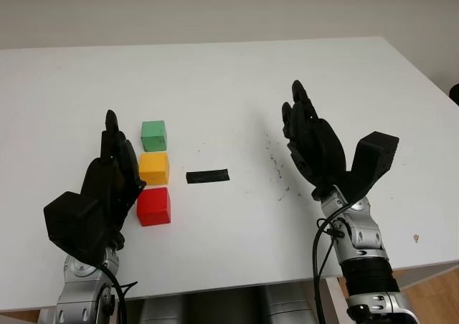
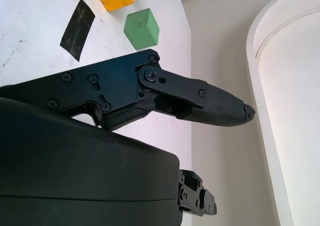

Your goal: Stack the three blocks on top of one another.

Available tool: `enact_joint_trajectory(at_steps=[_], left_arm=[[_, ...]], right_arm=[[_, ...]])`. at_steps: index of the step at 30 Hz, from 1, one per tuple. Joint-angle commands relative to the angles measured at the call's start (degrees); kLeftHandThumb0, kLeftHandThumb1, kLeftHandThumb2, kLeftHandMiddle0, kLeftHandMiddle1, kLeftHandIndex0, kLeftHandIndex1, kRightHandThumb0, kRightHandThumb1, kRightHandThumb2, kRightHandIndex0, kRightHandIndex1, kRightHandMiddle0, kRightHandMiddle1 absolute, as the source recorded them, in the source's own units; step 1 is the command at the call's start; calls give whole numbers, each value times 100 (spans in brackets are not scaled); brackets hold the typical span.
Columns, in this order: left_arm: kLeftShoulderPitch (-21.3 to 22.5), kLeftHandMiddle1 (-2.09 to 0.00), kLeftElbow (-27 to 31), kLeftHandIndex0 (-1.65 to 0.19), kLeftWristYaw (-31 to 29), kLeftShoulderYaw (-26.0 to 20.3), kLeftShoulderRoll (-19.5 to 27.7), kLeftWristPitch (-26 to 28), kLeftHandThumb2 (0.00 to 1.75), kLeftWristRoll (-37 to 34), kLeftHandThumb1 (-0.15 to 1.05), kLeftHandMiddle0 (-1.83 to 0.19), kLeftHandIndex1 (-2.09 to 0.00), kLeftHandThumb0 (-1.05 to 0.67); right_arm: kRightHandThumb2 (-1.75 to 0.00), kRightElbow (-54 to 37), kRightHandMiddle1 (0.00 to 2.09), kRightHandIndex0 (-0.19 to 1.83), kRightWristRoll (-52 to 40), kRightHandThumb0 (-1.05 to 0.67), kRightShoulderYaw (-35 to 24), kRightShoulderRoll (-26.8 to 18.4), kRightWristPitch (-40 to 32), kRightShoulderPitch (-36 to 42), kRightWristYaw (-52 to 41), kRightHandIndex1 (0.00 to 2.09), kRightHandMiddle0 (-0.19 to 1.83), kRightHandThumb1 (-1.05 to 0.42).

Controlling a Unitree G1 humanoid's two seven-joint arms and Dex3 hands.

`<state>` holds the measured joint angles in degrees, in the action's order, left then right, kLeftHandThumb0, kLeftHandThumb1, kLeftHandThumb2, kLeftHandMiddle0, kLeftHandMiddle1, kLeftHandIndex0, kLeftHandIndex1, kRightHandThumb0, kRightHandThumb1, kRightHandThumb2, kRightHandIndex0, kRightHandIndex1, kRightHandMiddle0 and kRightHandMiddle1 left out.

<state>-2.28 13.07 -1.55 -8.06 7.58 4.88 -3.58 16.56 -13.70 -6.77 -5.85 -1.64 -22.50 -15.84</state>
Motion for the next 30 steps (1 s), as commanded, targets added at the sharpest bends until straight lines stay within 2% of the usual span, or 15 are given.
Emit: enact_joint_trajectory(at_steps=[1, 11, 16, 20, 25, 28, 30], left_arm=[[-70, 0, 123, 19, 5, -16, -23, -29, 77, -1, 105, 19, 0, -89], [25, 0, 50, 19, -72, -102, 36, -45, 75, -92, 105, 19, 0, -88], [-160, 0, 273, 19, -95, -261, 285, -275, 68, 133, 105, 19, 0, -84], [-467, -8, 954, 6, -207, -549, 786, -121, 50, 557, 105, 5, -7, -81], [-916, -9, 2048, -39, -547, -1022, 1319, 309, 11, 828, 102, -39, -19, -69], [-1163, -9, 2618, -50, -787, -1112, 1632, 684, 4, 1303, 95, -46, -22, -64], [-1292, -6, 2967, -50, -1105, -1125, 1874, 1036, 3, 1529, 91, -42, -20, -64]], right_arm=[[-70, -178, 0, -19, -15, -72, -17, -22, 19, 23, -3, 0, -19, -105], [-70, -73, 0, -19, 28, -72, 3, -20, 52, -12, 5, 0, -19, -105], [-69, -102, 0, -19, 28, -73, -12, -42, 39, -16, -16, 0, -19, -105], [-70, -144, 0, -19, 20, -72, -37, -50, 45, 3, -6, 0, -19, -105], [-70, -220, 0, -19, 20, -72, -16, -23, 21, 38, 21, 0, -19, -105], [-70, -225, 0, -19, 25, -72, 22, -25, -12, 18, 0, 0, -19, -105], [-70, -209, 0, -19, 30, -72, 40, -31, -5, -9, -16, 0, -19, -105]])
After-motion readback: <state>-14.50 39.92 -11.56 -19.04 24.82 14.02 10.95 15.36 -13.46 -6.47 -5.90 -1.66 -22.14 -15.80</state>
